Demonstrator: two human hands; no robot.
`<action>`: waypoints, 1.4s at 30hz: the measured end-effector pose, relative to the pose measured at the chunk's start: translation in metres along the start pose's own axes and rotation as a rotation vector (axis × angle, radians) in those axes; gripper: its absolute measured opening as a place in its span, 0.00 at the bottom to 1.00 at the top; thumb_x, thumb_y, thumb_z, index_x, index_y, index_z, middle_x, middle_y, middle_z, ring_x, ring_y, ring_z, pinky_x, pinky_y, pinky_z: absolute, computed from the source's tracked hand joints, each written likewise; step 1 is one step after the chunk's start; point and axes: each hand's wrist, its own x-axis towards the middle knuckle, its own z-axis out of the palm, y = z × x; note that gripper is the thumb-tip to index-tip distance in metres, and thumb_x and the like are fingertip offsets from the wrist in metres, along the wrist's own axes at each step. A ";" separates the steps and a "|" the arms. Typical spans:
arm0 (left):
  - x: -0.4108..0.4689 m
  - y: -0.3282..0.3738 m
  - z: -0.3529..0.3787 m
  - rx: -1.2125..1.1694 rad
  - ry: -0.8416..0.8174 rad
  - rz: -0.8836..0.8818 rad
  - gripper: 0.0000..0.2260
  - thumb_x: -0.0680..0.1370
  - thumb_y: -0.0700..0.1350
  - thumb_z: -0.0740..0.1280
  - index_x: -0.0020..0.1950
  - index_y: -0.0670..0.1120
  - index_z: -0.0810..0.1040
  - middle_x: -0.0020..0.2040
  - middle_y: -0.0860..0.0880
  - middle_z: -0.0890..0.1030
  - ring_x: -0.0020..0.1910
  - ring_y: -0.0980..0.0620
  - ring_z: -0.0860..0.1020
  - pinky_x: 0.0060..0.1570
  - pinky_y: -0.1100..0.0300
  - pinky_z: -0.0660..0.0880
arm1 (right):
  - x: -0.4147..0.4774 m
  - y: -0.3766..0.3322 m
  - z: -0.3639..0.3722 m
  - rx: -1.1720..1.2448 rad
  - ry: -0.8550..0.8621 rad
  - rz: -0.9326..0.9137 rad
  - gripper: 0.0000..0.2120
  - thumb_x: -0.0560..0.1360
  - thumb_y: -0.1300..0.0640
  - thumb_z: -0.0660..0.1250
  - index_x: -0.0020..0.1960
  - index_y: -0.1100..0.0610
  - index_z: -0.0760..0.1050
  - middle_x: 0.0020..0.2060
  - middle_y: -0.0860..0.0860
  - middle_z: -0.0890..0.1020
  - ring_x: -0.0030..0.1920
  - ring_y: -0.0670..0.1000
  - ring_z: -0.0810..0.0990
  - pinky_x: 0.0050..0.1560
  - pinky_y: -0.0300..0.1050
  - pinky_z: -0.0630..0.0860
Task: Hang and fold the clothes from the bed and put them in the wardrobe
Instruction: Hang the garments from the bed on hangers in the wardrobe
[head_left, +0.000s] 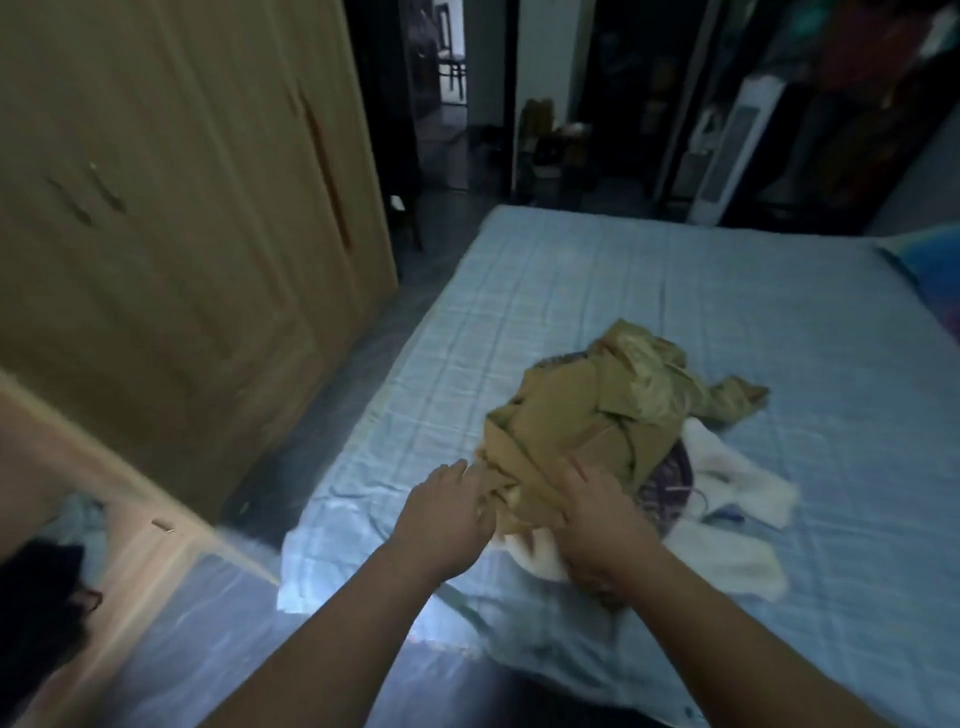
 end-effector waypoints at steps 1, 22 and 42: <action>0.015 0.019 0.005 -0.004 -0.022 0.026 0.21 0.80 0.53 0.59 0.72 0.49 0.66 0.67 0.49 0.72 0.66 0.47 0.70 0.62 0.50 0.71 | -0.003 0.024 -0.003 0.048 0.005 0.065 0.32 0.74 0.51 0.61 0.77 0.54 0.60 0.71 0.55 0.68 0.68 0.58 0.67 0.67 0.49 0.66; 0.203 0.066 0.120 -0.017 -0.337 0.227 0.24 0.77 0.51 0.61 0.72 0.46 0.67 0.63 0.44 0.76 0.60 0.42 0.75 0.55 0.50 0.70 | 0.042 0.187 0.032 0.264 -0.026 0.486 0.28 0.72 0.59 0.65 0.72 0.56 0.69 0.65 0.56 0.75 0.65 0.59 0.72 0.63 0.54 0.72; 0.213 0.060 0.261 0.048 -0.389 0.084 0.24 0.74 0.44 0.62 0.70 0.48 0.69 0.65 0.44 0.71 0.61 0.43 0.69 0.60 0.49 0.68 | 0.149 0.297 0.135 -0.252 -0.238 -0.099 0.18 0.74 0.50 0.58 0.61 0.49 0.76 0.59 0.57 0.75 0.63 0.61 0.69 0.64 0.60 0.66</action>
